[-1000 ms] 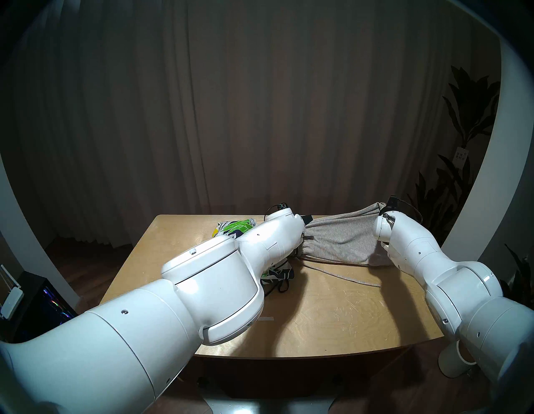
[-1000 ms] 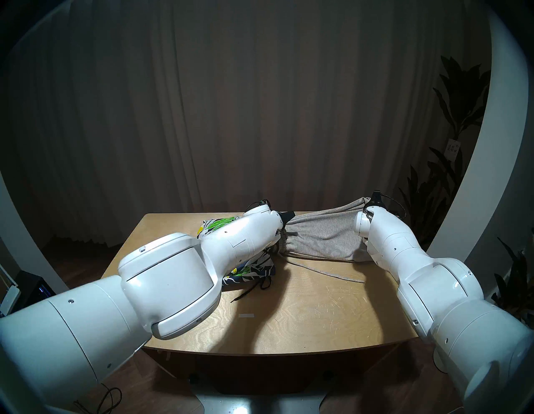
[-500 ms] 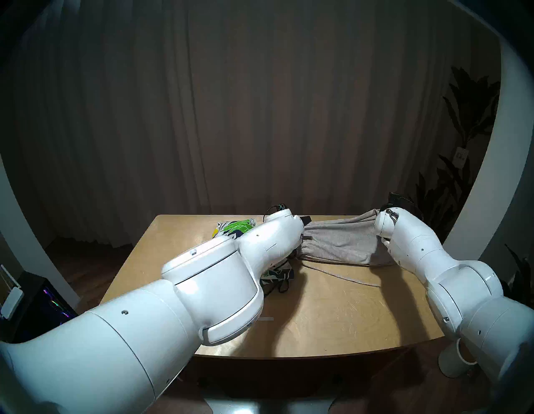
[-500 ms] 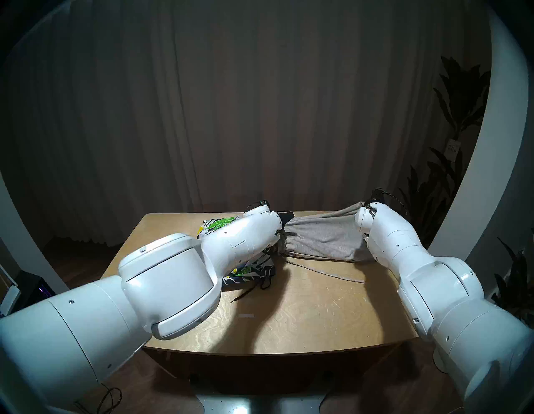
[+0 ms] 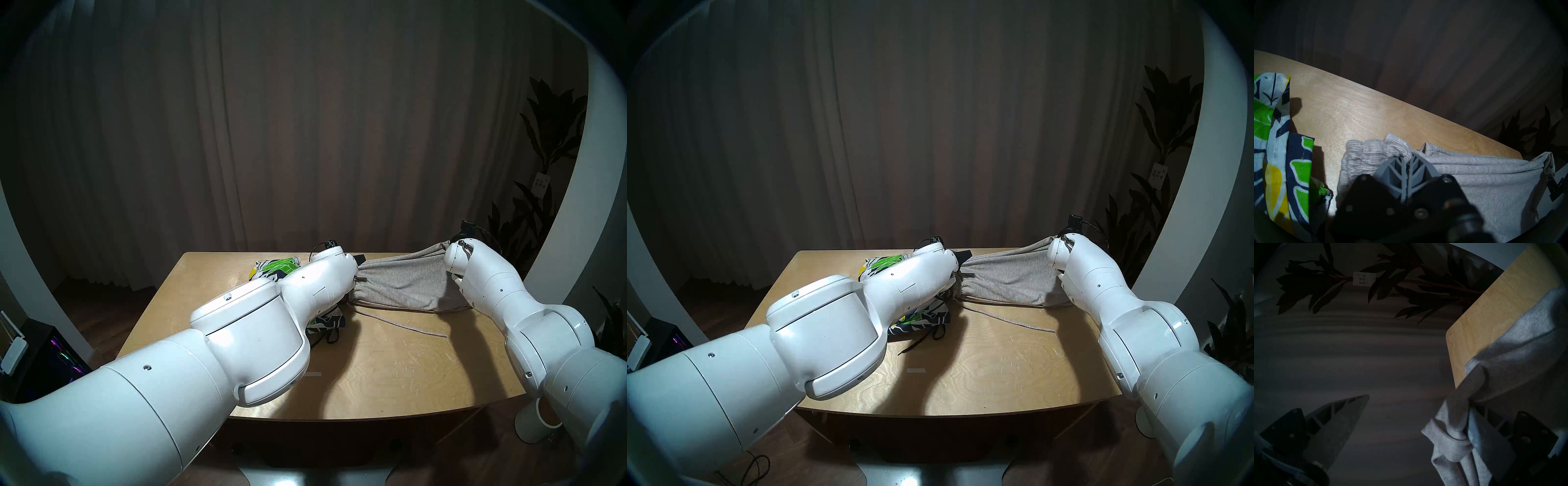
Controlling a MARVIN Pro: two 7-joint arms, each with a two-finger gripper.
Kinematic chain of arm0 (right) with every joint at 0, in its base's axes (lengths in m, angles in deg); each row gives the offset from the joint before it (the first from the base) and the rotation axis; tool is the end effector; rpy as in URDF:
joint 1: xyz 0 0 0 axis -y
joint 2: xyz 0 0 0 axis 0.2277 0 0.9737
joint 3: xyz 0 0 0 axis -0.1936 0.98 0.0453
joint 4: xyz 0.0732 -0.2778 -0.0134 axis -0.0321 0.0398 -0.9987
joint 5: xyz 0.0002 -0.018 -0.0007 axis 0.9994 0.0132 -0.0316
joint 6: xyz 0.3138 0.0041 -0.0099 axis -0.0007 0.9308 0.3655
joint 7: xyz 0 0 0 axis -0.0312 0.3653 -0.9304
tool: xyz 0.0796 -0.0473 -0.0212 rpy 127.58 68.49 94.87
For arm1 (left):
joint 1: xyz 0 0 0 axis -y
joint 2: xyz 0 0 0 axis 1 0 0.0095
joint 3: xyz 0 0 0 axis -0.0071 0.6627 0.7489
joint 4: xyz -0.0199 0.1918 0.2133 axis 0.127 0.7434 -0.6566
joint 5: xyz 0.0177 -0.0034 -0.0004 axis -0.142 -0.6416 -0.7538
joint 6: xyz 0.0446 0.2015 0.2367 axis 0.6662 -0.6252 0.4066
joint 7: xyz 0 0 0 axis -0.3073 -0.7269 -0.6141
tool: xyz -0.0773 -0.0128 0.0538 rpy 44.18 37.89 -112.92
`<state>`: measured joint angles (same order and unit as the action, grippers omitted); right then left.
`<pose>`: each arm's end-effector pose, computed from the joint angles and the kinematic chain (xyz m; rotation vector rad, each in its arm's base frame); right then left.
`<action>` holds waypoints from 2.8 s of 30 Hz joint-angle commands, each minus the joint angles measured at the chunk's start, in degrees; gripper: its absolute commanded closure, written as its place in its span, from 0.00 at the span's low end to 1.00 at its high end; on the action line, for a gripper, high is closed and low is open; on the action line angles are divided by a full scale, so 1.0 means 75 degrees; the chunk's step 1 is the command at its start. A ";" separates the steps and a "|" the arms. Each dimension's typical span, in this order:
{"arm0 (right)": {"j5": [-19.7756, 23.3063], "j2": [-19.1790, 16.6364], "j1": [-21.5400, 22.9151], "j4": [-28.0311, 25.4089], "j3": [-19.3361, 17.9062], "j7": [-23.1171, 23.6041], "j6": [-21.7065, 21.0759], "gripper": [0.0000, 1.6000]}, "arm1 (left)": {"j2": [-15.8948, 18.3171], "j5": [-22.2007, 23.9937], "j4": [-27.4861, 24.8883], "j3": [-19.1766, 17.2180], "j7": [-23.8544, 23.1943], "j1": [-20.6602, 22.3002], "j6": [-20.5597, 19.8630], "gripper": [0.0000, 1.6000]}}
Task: Fold pants twice and stack them
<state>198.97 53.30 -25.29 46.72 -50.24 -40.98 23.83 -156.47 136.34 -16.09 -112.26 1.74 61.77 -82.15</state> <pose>0.5965 -0.2131 -0.2452 -1.1099 1.8538 -1.4264 0.5808 -0.2410 -0.2966 2.4637 0.3443 1.1950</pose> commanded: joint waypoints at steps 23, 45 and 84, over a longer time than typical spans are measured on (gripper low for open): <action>-0.0341 -0.0693 0.0323 -0.0963 0.0245 -0.1001 -0.0094 0.00 | -0.0189 -0.0081 -0.0117 0.0073 -0.0019 0.0234 0.0178 1.00; 0.0095 -0.1912 -0.1134 -0.3380 -0.0391 -0.1006 -0.0445 0.00 | -0.0281 -0.0255 -0.0078 0.0239 0.0096 0.0184 0.0797 0.00; 0.1114 -0.3589 -0.3162 -0.5134 -0.1147 -0.1221 -0.1432 0.00 | 0.0988 0.0456 -0.0301 -0.0527 -0.0678 0.0471 0.1409 0.00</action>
<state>206.90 29.27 -46.31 9.61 -58.21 -50.10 14.37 -151.89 139.77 -18.51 -115.88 -2.35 63.89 -72.73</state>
